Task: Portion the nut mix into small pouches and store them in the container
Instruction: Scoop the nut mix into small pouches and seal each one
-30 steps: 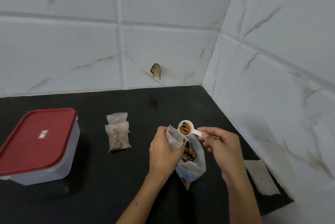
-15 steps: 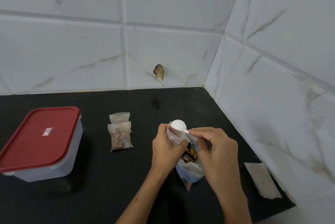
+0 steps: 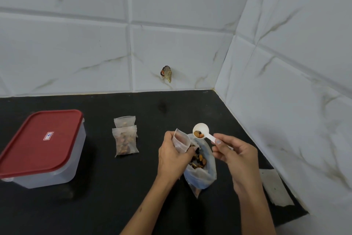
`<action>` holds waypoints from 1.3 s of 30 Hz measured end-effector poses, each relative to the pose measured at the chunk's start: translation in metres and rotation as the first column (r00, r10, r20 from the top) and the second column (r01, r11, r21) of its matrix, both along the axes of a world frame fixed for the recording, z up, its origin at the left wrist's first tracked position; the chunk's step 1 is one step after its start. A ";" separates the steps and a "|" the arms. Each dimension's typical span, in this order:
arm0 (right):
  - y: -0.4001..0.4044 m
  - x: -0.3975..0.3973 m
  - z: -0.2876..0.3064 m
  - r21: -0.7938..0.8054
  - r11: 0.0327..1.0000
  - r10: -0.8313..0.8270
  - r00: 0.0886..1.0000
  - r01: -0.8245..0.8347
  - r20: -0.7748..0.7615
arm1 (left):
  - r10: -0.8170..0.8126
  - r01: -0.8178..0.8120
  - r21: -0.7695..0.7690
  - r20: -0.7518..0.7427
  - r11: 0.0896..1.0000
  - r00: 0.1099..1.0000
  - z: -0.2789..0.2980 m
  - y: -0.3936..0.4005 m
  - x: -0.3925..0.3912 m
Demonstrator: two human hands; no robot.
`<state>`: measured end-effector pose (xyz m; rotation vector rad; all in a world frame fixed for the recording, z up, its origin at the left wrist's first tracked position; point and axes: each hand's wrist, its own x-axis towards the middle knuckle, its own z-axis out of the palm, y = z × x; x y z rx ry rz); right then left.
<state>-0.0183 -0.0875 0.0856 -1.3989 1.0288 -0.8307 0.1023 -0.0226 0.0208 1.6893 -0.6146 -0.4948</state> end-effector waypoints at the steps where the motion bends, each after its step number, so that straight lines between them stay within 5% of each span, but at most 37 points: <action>1: -0.003 -0.002 -0.003 0.016 1.000 -0.018 1.000 0.018 -0.003 | 0.007 -0.007 0.009 -0.001 1.000 1.000 -0.002 0.000 0.001; 5: -0.014 -0.009 -0.024 -0.090 0.996 -0.046 0.960 0.022 -0.277 | 0.050 -0.045 0.109 -0.038 0.993 0.998 -0.011 0.003 0.001; 8: -0.019 -0.008 -0.044 -0.235 0.966 -0.050 0.817 -0.106 -0.574 | 0.092 -0.067 0.221 -0.103 0.973 0.990 -0.019 0.004 0.000; 11: -0.021 0.000 -0.058 -0.179 0.960 0.011 0.668 -0.215 -0.744 | 0.091 -0.010 0.305 -0.251 0.952 0.964 -0.027 0.003 -0.003; 18: -0.005 0.028 -0.063 -0.115 0.925 0.053 0.424 -0.362 -0.904 | 0.106 0.036 0.199 -0.654 0.979 0.750 -0.043 -0.001 -0.007; 22: -0.007 0.028 -0.058 -0.126 0.916 0.032 0.381 -0.381 -0.924 | 0.152 -0.027 0.176 -0.752 0.984 0.641 -0.050 0.000 -0.009; 29: -0.021 0.027 -0.058 -0.110 0.960 0.029 0.481 -0.258 -0.876 | 0.105 -0.069 0.080 -0.762 0.994 0.639 -0.052 0.003 -0.012; 34: -0.041 0.027 -0.081 -0.034 0.981 0.091 0.607 -0.191 -0.790 | 0.009 0.029 0.042 -0.701 0.999 0.713 -0.049 -0.003 -0.011; 39: -0.053 0.011 -0.081 0.352 0.936 0.190 0.840 0.001 -0.509 | 0.005 0.051 0.063 -0.682 0.997 0.732 -0.052 -0.003 -0.008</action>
